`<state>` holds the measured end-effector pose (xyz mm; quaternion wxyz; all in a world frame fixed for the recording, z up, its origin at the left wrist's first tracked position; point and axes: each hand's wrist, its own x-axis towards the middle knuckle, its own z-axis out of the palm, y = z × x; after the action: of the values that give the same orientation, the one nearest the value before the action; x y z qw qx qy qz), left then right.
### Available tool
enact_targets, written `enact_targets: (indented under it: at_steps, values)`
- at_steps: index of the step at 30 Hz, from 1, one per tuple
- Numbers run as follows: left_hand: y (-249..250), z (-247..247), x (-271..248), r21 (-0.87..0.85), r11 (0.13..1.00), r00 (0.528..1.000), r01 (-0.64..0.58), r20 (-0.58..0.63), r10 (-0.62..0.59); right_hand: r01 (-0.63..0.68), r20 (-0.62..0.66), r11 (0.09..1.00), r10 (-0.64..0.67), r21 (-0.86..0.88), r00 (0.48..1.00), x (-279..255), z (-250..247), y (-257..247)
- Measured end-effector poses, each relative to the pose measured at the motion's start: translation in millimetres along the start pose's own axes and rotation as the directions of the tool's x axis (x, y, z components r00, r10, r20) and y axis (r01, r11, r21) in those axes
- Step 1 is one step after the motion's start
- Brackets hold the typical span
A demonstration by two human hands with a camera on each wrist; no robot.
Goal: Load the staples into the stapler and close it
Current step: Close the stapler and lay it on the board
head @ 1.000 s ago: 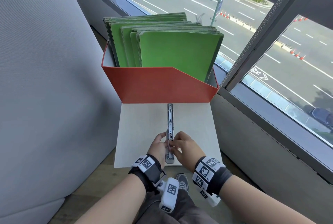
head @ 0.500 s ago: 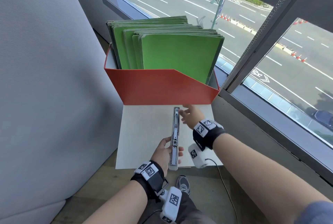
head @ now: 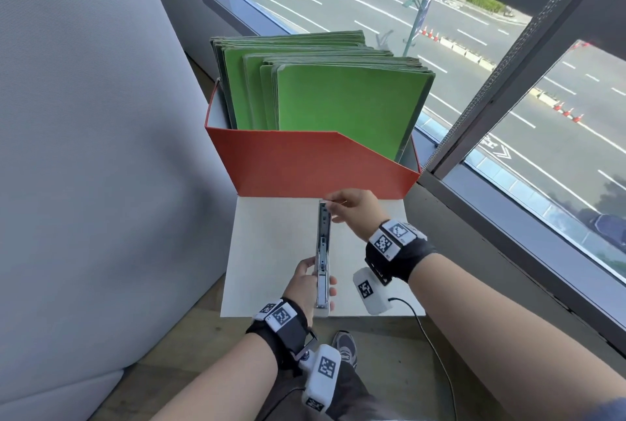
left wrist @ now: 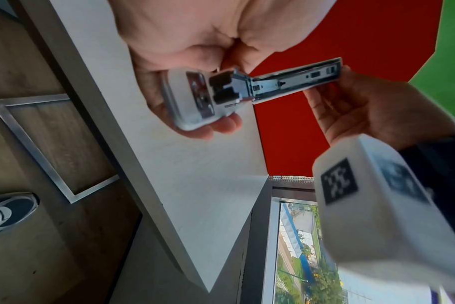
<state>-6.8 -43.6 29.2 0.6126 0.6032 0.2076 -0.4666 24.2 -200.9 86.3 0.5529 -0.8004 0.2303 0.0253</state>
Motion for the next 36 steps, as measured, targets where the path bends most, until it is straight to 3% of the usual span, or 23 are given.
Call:
enact_targets:
  at_steps: [7, 13, 16, 19, 22, 24, 26, 29, 36]
  values:
    - [6, 0, 10, -0.072, 0.997, 1.000, 0.000, -0.021, -0.001, 0.178, 0.039, 0.984, -0.177, -0.021, 0.983, -53, 2, 9]
    - [16, 0, 18, -0.127, 0.990, 0.997, 0.054, 0.057, -0.047, 0.374, 0.153, 0.913, -0.352, -0.159, 0.923, -84, 20, 40]
    - [20, 1, 15, -0.088, 0.996, 0.996, 0.018, 0.090, -0.010, 0.391, 0.145, 0.895, -0.367, -0.216, 0.919, -92, 29, 53]
    - [20, 1, 15, -0.114, 0.992, 0.995, -0.047, 0.086, 0.057, 0.267, 0.038, 0.956, -0.265, -0.119, 0.964, -97, 28, 56]
    - [19, 2, 15, -0.157, 0.982, 0.991, -0.102, 0.070, 0.114, -0.070, -0.071, 0.995, 0.075, 0.073, 0.995, -97, 29, 59]
    - [20, 3, 14, -0.185, 0.975, 0.987, -0.125, 0.075, 0.141, -0.305, 0.048, 0.918, 0.303, 0.255, 0.952, -94, 35, 62]
    - [21, 5, 13, -0.205, 0.970, 0.985, -0.128, 0.084, 0.148, -0.432, 0.220, 0.791, 0.372, 0.434, 0.902, -91, 40, 65]
    - [22, 5, 14, -0.199, 0.969, 0.983, -0.145, 0.086, 0.165, -0.466, 0.311, 0.671, 0.347, 0.577, 0.885, -87, 40, 65]
    - [19, 0, 17, -0.163, 0.971, 0.978, -0.172, 0.092, 0.189, -0.433, 0.264, 0.682, 0.345, 0.589, 0.901, -87, 45, 70]
